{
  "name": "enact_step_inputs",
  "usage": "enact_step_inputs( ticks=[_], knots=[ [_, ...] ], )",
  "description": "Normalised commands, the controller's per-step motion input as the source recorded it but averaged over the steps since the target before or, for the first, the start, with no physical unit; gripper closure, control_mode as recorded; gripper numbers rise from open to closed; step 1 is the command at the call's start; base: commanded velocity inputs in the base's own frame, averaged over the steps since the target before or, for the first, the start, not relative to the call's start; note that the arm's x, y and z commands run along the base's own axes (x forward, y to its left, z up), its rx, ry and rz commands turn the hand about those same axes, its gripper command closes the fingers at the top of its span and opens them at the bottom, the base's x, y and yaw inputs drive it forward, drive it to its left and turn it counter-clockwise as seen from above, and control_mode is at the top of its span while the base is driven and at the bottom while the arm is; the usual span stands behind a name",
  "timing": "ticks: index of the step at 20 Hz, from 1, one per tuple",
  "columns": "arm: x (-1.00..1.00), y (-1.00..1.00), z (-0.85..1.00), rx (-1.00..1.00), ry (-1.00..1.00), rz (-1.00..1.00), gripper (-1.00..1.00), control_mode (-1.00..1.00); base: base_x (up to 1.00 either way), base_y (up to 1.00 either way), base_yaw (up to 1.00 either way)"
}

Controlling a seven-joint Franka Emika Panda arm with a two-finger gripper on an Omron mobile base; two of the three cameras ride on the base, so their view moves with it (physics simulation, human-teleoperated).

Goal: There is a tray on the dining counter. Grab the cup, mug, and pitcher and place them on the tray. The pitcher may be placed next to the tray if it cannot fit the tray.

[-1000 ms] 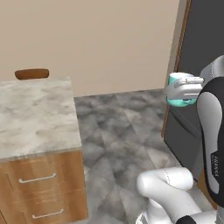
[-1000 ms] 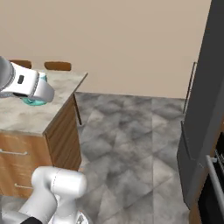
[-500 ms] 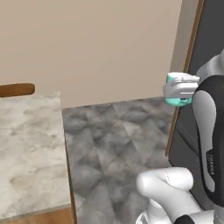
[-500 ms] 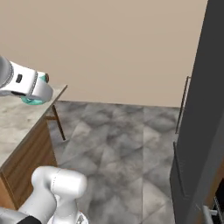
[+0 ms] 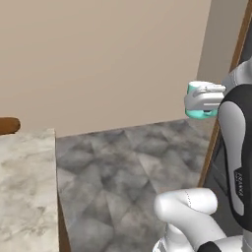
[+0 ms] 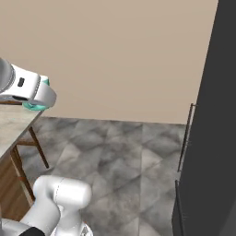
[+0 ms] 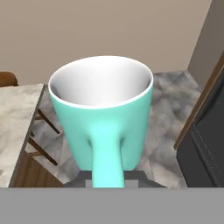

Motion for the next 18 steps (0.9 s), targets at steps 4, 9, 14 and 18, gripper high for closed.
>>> enact_step_inputs(
  ticks=[4,9,14,18],
  knots=[
    [0.00,0.00,0.00,0.00,0.00,0.00,1.00,1.00,1.00,-0.24,-0.07],
    [0.00,0.00,0.00,0.00,0.00,0.00,1.00,1.00,1.00,-0.14,-0.06],
    [0.00,0.00,0.00,0.00,0.00,0.00,1.00,1.00,1.00,-0.01,-0.05],
    [0.00,0.00,0.00,0.00,0.00,0.00,1.00,1.00,1.00,0.00,-0.05]
  ],
)
